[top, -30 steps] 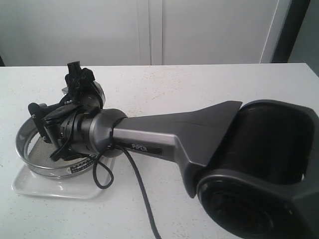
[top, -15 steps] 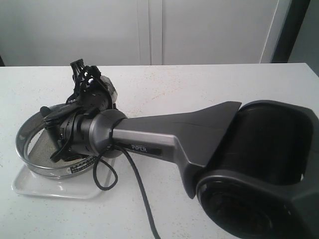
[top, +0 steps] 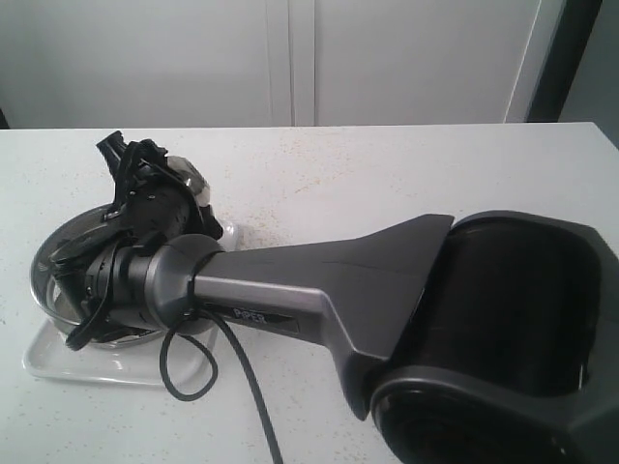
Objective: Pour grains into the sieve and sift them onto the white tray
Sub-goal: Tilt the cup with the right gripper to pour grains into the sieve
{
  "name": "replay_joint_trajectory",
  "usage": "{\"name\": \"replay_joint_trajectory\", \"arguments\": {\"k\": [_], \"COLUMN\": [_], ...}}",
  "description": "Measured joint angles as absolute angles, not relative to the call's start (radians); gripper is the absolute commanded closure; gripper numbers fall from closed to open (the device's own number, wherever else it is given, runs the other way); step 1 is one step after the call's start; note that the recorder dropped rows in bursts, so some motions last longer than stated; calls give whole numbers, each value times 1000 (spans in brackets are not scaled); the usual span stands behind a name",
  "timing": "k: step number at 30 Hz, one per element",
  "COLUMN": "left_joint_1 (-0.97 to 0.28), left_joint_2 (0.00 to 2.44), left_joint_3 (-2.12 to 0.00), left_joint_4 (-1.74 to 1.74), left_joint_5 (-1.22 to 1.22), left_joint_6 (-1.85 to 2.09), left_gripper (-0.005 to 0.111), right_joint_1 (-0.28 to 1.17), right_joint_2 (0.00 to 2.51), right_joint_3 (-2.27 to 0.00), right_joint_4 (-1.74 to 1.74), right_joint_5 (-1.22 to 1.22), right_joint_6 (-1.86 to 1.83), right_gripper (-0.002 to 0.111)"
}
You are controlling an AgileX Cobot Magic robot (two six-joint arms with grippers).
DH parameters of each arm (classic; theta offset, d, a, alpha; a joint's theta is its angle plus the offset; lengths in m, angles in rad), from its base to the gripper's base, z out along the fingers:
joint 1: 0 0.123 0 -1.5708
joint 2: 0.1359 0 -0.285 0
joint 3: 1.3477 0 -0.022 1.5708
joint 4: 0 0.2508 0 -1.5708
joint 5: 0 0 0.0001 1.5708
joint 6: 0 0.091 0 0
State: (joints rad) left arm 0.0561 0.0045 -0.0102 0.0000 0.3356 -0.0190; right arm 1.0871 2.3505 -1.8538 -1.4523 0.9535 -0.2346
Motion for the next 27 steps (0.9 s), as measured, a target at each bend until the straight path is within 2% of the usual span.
{"name": "replay_joint_trajectory", "arguments": {"k": [15, 27], "left_joint_1": [56, 56], "left_joint_2": [5, 5], "left_joint_3": [-10, -10], "left_joint_4": [0, 0], "left_joint_5": [336, 336], "left_joint_6": [-19, -19], "left_gripper": [107, 107], "right_joint_1": [1125, 1126], "right_joint_2": [2351, 2351], "right_joint_3": [-1854, -1854], "right_joint_4": [-1525, -1575], "right_joint_5": [957, 947], "right_joint_6": [-406, -323], "right_gripper": [108, 108]}}
